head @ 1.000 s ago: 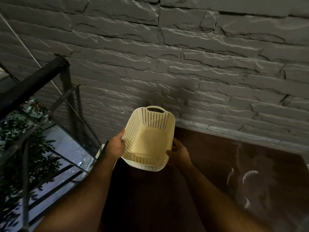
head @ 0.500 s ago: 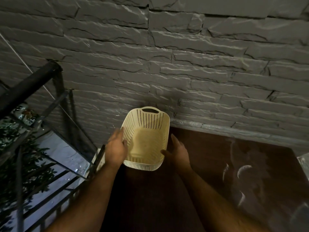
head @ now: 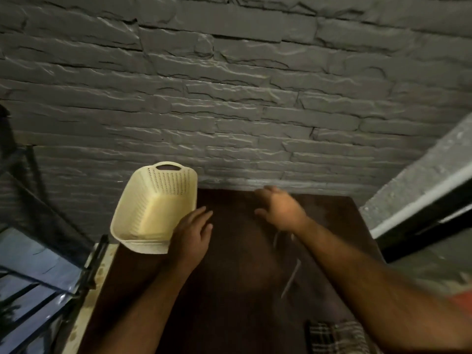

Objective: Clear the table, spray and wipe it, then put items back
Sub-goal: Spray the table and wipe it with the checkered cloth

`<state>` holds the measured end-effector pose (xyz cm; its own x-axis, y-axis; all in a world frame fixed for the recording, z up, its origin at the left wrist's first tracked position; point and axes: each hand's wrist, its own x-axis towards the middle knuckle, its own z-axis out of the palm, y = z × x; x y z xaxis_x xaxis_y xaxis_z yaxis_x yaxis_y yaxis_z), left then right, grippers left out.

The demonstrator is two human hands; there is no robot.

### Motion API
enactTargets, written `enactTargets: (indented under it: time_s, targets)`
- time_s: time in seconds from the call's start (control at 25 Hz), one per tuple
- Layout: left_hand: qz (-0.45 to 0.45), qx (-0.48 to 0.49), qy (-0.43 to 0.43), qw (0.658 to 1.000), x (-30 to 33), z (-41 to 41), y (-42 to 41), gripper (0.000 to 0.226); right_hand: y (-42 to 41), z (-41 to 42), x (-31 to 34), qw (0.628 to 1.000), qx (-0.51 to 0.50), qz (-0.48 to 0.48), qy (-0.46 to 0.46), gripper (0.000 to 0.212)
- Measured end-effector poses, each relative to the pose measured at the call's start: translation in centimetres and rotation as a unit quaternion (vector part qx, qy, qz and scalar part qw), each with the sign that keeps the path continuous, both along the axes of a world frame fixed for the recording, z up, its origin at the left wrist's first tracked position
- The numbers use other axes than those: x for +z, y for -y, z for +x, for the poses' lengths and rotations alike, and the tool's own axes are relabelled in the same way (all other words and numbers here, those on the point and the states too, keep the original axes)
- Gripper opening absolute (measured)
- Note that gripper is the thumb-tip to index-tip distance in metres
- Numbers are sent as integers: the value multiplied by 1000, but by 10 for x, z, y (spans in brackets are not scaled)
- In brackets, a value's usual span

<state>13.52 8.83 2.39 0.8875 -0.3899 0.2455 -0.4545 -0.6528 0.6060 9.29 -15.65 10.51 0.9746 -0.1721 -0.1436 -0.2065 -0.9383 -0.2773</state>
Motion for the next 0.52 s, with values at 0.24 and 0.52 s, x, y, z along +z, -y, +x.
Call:
enactTargets:
  time_s: [0.24,0.52]
  targets:
    - [40,-110,-71,991,-6,-95,112,33,143,-100,67,996,-43,-10,-78,55]
    - [145,-210,-179,950,-57,-229,222,42,264,-245,43,986,-81,92,-114,40]
